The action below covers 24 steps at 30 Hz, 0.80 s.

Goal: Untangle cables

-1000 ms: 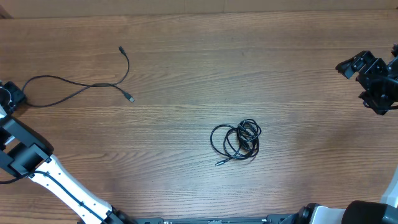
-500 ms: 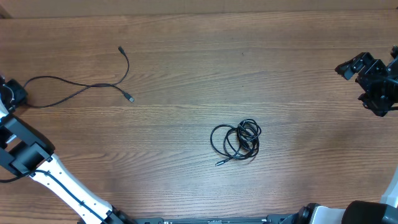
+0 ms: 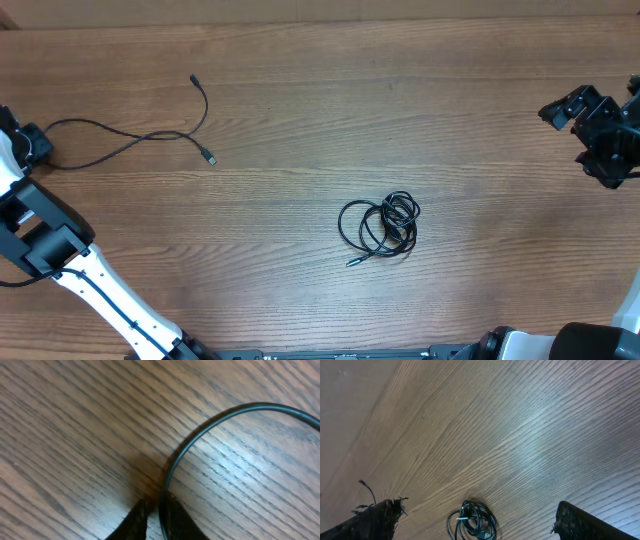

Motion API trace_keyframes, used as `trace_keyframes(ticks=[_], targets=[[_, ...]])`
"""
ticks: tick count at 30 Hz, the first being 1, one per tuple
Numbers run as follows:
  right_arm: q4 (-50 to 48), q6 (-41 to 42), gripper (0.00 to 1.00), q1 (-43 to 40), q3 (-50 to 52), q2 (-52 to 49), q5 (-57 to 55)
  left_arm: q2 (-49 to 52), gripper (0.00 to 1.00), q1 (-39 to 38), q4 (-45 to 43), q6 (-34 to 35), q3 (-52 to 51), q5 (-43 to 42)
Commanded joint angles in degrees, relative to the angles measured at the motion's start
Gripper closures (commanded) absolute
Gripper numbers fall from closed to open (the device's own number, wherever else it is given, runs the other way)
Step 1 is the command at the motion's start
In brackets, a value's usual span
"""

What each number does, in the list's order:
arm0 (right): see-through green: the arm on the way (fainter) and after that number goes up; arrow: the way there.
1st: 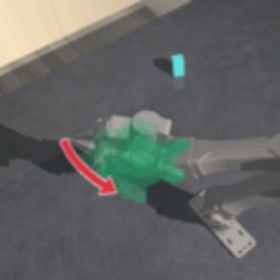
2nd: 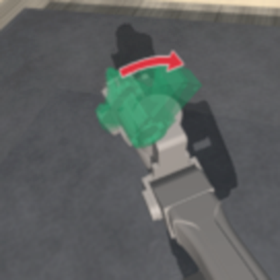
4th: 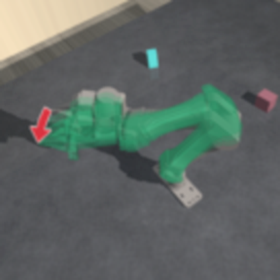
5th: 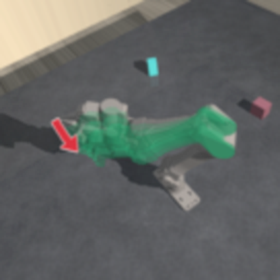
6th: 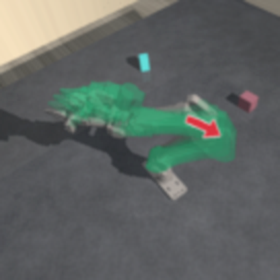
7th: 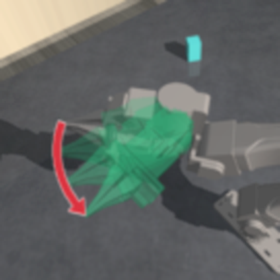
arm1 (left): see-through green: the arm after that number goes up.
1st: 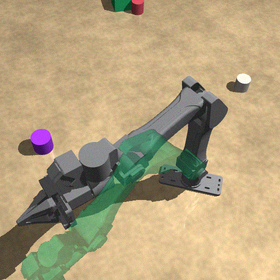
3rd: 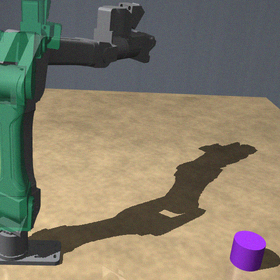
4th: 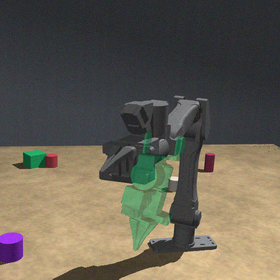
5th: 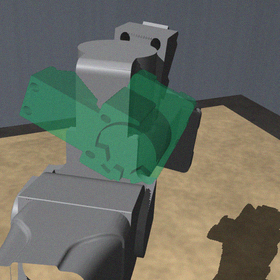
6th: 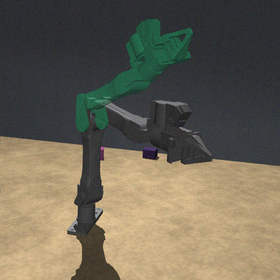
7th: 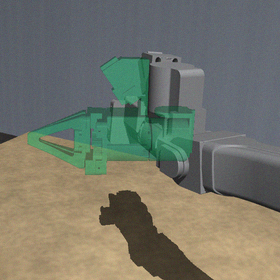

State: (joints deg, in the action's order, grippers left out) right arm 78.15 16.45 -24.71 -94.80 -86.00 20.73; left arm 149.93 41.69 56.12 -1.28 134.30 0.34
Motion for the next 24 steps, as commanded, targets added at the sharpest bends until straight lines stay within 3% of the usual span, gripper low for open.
trace_keyframes(ticks=[1,7,13,17,21,22,23,24], targets=[[-0.02,-0.50,0.00,0.28,-0.02,0.35,-0.28,5.38,0.94,0.28,0.85,-0.50,-1.09,3.26],[0.02,-0.48,0.00,0.28,-0.02,0.35,-0.28,5.05,0.96,0.28,-1.16,-0.46,0.79,3.26],[0.46,-0.48,0.00,0.28,-0.02,0.35,-0.28,4.98,0.96,0.02,1.11,0.76,13.84,3.08],[0.81,-0.48,0.00,0.28,-0.02,0.35,-0.28,4.55,0.96,0.02,1.05,7.65,22.10,0.00],[1.64,-0.50,0.00,0.28,-0.02,0.35,-0.33,3.89,0.96,-0.07,-0.52,10.29,24.87,-3.19],[1.84,-0.50,0.00,0.28,-0.02,0.35,-0.57,3.89,0.92,-0.15,-0.55,11.72,25.09,-3.19],[1.99,-0.50,0.00,0.28,-0.02,0.35,-1.20,3.89,0.67,-0.24,-0.50,13.16,25.09,-3.17],[2.14,-0.48,0.00,0.28,-0.02,0.35,-1.68,3.89,0.31,-0.33,-0.31,13.77,25.07,-3.15]])
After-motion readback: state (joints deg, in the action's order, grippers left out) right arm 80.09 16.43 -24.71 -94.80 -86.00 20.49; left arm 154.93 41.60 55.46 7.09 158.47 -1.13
